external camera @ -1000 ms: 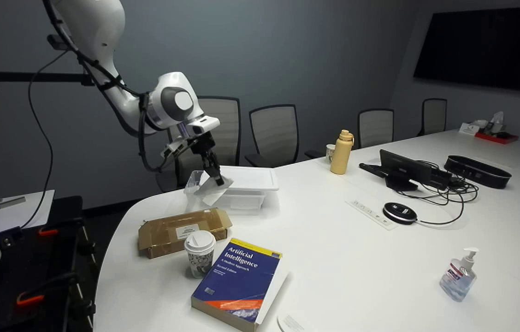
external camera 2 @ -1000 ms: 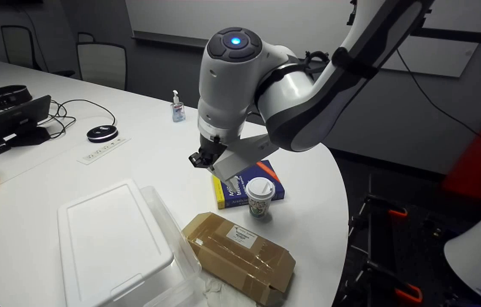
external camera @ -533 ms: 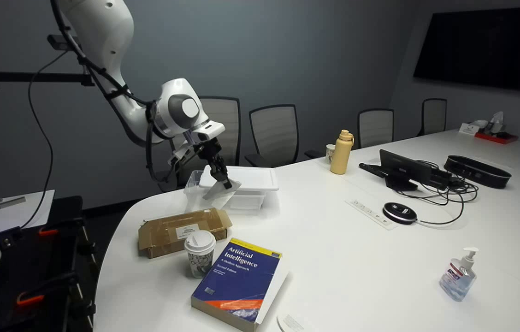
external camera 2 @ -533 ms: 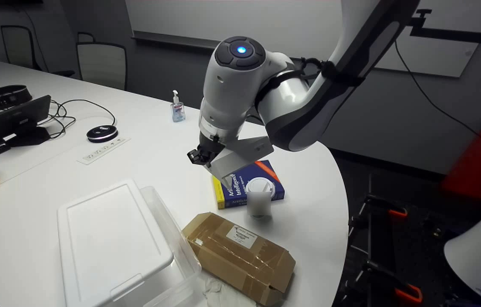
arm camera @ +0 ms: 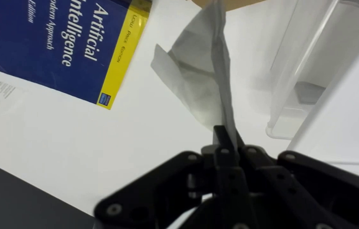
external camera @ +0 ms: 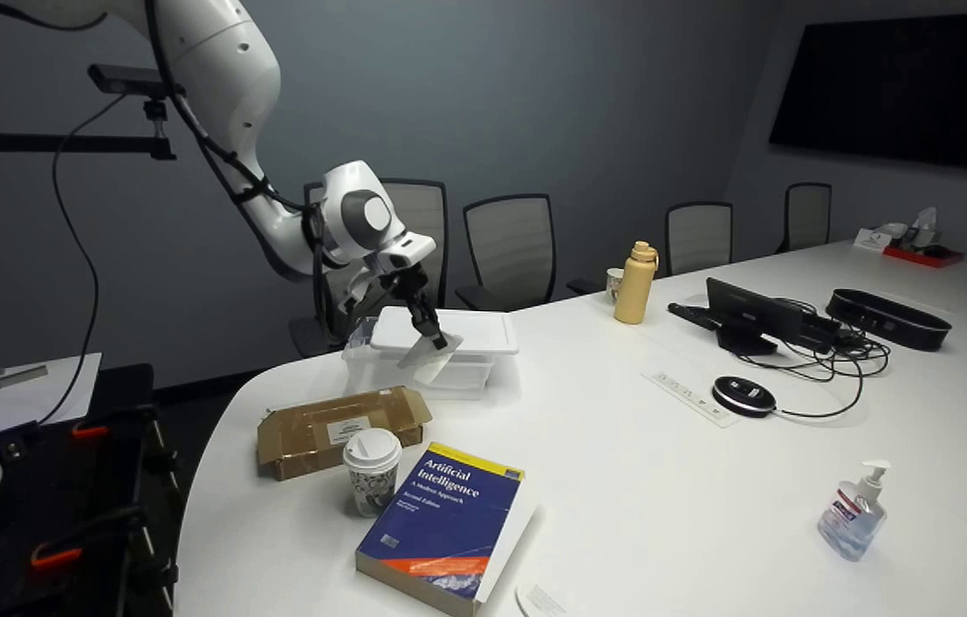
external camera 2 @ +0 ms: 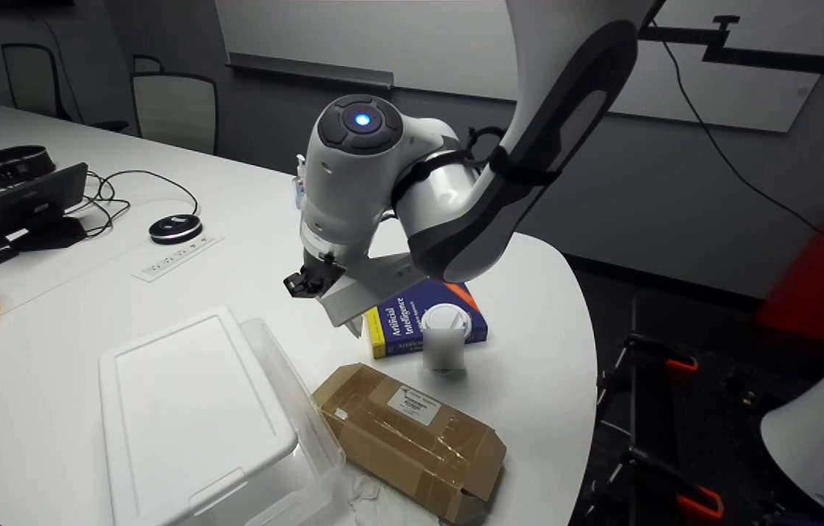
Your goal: Move the tissue behind the small box
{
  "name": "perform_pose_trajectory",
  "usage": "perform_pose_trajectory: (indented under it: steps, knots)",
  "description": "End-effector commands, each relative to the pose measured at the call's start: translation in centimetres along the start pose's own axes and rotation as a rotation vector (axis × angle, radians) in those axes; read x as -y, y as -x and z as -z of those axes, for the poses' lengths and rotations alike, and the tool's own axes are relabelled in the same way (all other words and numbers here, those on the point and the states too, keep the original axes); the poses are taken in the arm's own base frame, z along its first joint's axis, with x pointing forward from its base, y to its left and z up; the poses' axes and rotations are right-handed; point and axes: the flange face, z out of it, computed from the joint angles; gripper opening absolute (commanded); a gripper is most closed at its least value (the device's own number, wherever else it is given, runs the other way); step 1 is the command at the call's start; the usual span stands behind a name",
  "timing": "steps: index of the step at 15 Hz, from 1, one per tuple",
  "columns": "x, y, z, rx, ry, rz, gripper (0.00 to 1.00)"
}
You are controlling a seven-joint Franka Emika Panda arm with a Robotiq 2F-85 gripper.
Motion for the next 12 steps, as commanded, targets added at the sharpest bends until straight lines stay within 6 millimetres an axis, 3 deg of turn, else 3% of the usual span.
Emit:
perform_pose_trajectory:
  steps: [1, 8, 9, 12]
  knots:
    - [1.1, -1.8, -2.2, -0.01, -0.025, 0.019, 0.0]
    - [0.0, -4.4, -6.1, 0.002, -0.034, 0.032, 0.0]
    - [-0.2, -4.6, -6.4, 0.004, -0.036, 0.031, 0.21]
    - [-0.3, -4.8, -6.8, 0.017, -0.048, 0.042, 0.4]
